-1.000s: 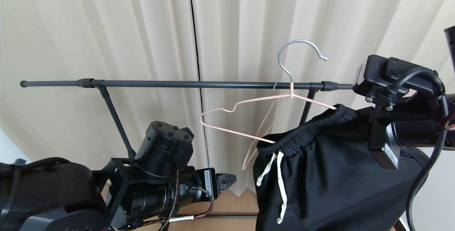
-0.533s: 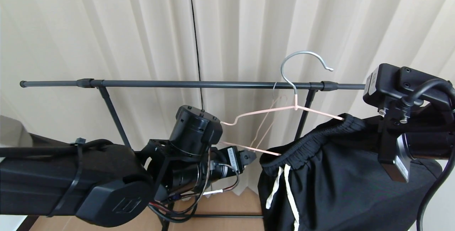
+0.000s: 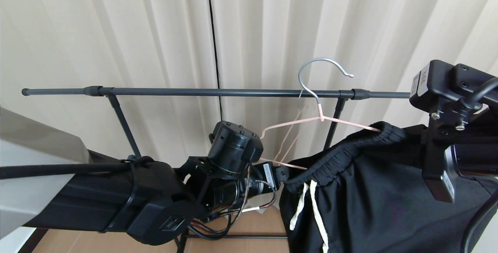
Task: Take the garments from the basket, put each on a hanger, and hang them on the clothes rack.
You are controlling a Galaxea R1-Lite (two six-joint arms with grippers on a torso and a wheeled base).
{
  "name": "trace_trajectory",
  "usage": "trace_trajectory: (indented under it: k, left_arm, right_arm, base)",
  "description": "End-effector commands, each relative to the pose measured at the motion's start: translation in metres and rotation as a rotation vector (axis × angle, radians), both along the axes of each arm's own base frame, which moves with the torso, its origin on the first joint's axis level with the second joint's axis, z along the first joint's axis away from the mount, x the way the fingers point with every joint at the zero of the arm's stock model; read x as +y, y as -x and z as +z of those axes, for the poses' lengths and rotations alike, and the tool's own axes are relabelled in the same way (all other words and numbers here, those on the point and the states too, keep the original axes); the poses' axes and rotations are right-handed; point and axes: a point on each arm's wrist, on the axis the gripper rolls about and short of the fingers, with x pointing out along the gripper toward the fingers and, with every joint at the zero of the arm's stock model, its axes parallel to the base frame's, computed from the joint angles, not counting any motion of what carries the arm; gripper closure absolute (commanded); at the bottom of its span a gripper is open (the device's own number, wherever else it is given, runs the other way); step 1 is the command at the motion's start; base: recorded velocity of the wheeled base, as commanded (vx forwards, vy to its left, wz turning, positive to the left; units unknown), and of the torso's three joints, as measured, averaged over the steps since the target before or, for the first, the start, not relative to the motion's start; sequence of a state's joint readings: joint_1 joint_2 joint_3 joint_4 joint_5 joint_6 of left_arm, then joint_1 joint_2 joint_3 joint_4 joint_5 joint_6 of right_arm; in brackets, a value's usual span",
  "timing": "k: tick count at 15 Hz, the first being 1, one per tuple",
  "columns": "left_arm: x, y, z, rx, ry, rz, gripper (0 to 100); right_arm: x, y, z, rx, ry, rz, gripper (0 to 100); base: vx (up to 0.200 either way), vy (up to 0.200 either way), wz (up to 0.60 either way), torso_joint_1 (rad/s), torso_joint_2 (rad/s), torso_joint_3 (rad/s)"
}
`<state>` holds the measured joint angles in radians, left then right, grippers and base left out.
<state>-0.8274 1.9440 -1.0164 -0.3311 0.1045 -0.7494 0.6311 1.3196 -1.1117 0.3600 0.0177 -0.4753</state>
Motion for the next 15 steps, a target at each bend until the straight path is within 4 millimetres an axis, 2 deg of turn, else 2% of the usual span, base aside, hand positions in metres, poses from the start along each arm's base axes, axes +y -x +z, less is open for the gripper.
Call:
trace_trajectory:
  k: [1,9,15]
  left_arm:
    - [-0.003,0.007,-0.006,0.011,-0.022,-0.014,0]
    - [0.006,0.028,-0.022,-0.102,-0.081,-0.069,0]
    - [0.015,0.042,-0.017,-0.165,-0.075,-0.103,0]
  right_arm:
    - [0.000,0.000,0.002,-0.006,-0.006,0.002,100]
    - [0.001,-0.001,0.006,-0.011,-0.022,-0.018,100]
    - [-0.001,-0.001,0.007,-0.016,-0.023,-0.041,100]
  base:
    - [0.000,0.000,0.00,0.000,0.00,0.000]
    - [0.000,0.000,0.00,0.000,0.00,0.000]
    - [0.000,0.000,0.00,0.000,0.00,0.000]
